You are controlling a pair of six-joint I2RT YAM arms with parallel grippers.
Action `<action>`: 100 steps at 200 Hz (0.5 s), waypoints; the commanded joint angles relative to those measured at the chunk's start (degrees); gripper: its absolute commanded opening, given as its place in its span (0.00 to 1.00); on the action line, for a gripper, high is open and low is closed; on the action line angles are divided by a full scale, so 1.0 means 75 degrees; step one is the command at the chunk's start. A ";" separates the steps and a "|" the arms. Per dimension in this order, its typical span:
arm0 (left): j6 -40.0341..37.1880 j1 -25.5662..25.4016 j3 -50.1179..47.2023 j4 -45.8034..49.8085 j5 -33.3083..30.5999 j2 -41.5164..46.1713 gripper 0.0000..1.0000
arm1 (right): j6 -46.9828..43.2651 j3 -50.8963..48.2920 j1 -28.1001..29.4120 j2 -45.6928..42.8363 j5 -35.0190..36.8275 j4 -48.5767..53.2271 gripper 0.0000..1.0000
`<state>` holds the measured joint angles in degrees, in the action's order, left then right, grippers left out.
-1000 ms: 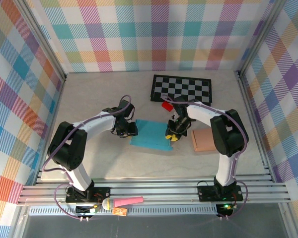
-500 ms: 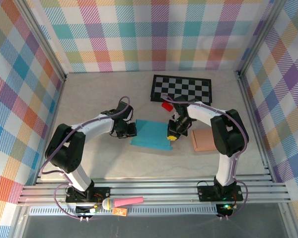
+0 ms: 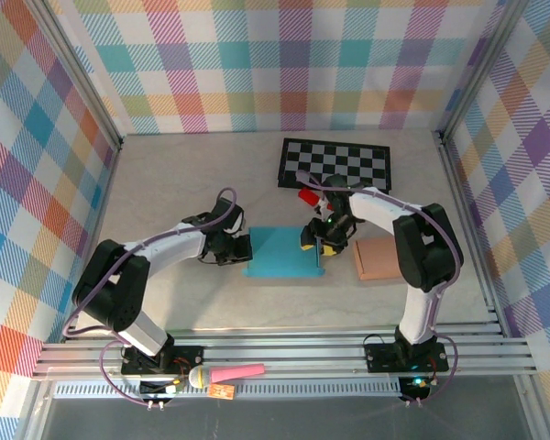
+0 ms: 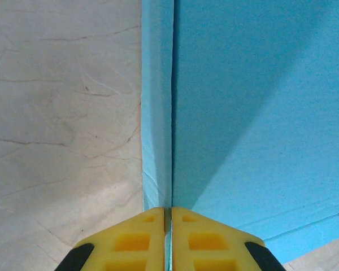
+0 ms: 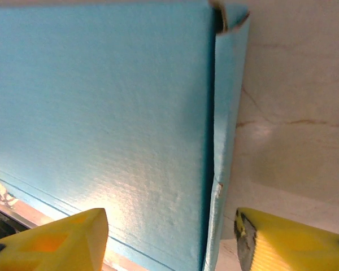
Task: Fold the paper box
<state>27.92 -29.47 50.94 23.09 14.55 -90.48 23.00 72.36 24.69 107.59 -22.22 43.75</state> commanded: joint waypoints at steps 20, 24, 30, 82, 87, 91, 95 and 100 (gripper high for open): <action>0.0297 -0.0078 -0.0299 0.0023 0.0088 0.0090 0.09 | -0.0711 -0.0117 -0.0163 -0.0039 -0.0225 -0.0125 0.67; 0.0318 -0.0078 -0.0311 0.0007 0.0088 0.0087 0.09 | -0.0739 -0.0137 -0.0177 -0.0027 -0.0225 -0.0126 0.67; 0.0341 -0.0081 -0.0343 -0.0046 0.0096 0.0087 0.09 | -0.0775 -0.0157 -0.0175 -0.0008 -0.0232 -0.0126 0.67; 0.0443 -0.0078 -0.0542 -0.0167 0.0050 0.0146 0.08 | -0.0964 -0.0401 -0.0186 0.0069 -0.0983 -0.0715 0.69; 0.0448 -0.0078 -0.0551 -0.0172 0.0051 0.0157 0.08 | -0.0962 -0.0411 -0.0185 0.0067 -0.1024 -0.0773 0.69; 0.0450 -0.0078 -0.0566 -0.0170 0.0047 0.0166 0.08 | -0.0969 -0.0412 -0.0192 0.0085 -0.1033 -0.0807 0.69; 0.0448 -0.0078 -0.0579 -0.0178 0.0041 0.0175 0.07 | -0.0990 -0.0404 -0.0182 0.0098 -0.1052 -0.0833 0.69; 0.0460 -0.0078 -0.0601 -0.0184 0.0030 0.0181 0.06 | -0.1019 -0.0402 -0.0192 0.0109 -0.1074 -0.0849 0.69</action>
<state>30.65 -29.52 48.77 20.14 14.96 -89.32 17.43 69.78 23.31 107.46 -26.46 39.94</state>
